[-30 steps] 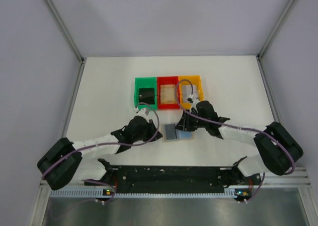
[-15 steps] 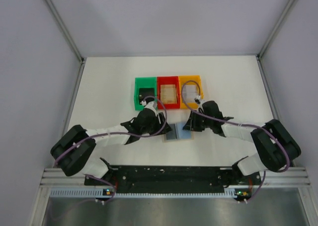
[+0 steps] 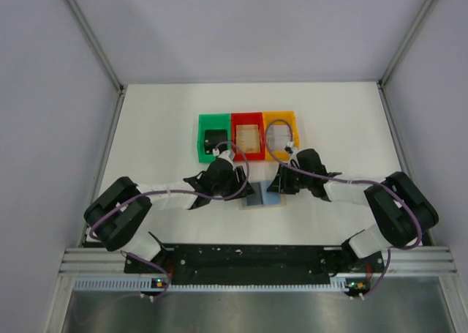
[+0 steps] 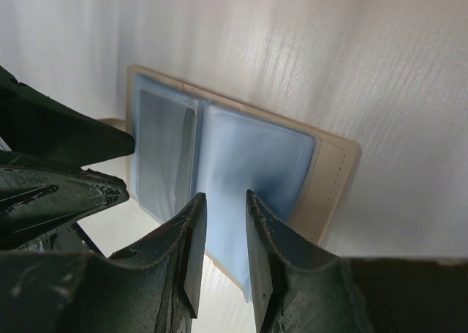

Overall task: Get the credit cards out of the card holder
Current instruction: Remove the credit card from the card holder.

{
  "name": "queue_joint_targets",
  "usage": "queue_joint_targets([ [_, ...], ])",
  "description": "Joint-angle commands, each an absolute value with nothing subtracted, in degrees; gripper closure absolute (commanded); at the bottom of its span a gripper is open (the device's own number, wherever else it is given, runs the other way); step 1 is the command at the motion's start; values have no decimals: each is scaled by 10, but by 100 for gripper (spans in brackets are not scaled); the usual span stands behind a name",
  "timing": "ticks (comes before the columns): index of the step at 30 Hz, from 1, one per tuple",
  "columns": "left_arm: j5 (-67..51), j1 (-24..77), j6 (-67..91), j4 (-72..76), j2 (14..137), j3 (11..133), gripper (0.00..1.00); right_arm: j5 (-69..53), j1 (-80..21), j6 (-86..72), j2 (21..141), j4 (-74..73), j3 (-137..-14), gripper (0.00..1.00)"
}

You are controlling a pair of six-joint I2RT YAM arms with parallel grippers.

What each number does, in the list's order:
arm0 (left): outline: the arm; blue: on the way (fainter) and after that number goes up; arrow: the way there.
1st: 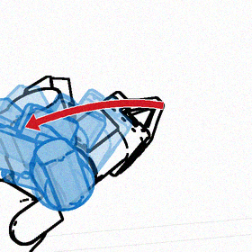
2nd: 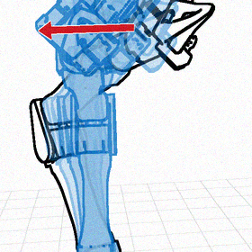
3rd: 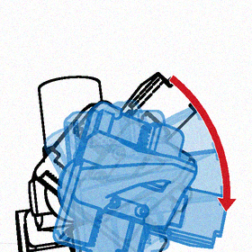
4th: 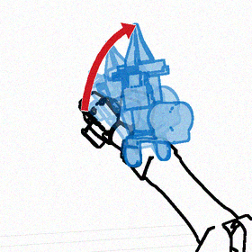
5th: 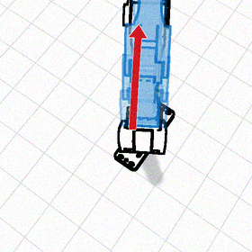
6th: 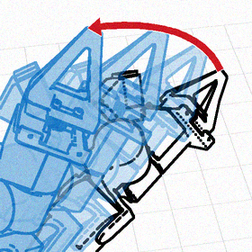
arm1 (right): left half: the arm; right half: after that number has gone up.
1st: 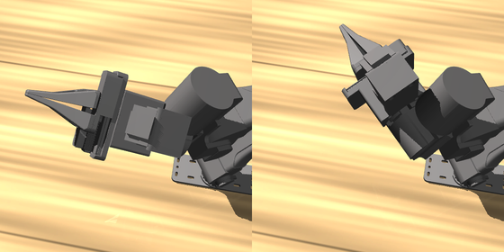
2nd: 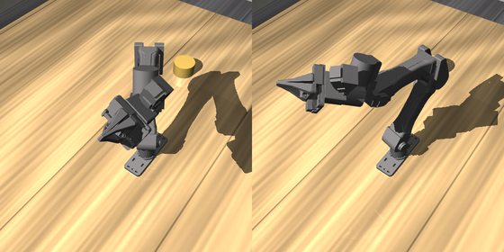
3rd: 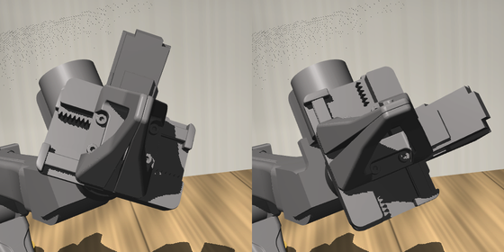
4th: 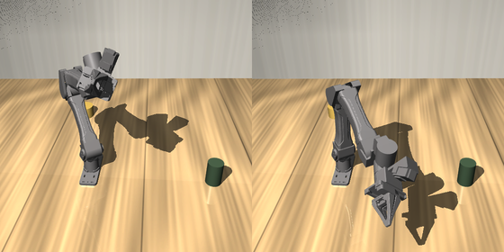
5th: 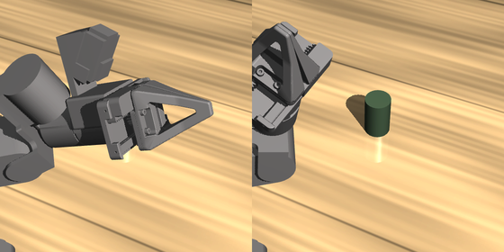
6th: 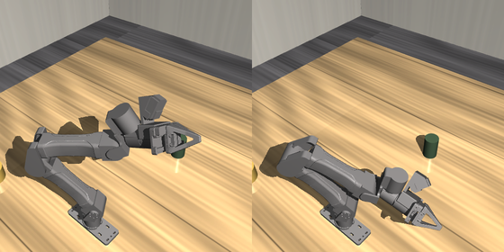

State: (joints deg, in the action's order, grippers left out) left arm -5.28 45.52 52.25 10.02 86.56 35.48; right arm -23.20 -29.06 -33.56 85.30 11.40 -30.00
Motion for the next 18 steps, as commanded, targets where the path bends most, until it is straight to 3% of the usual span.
queue_joint_targets([
  [1,-75,456,536,134,874,369,43,-229,-286,-320,867,106,-299,71],
  [18,-99,472,580,187,889,391,45,-247,-287,-324,865,125,-293,72],
])
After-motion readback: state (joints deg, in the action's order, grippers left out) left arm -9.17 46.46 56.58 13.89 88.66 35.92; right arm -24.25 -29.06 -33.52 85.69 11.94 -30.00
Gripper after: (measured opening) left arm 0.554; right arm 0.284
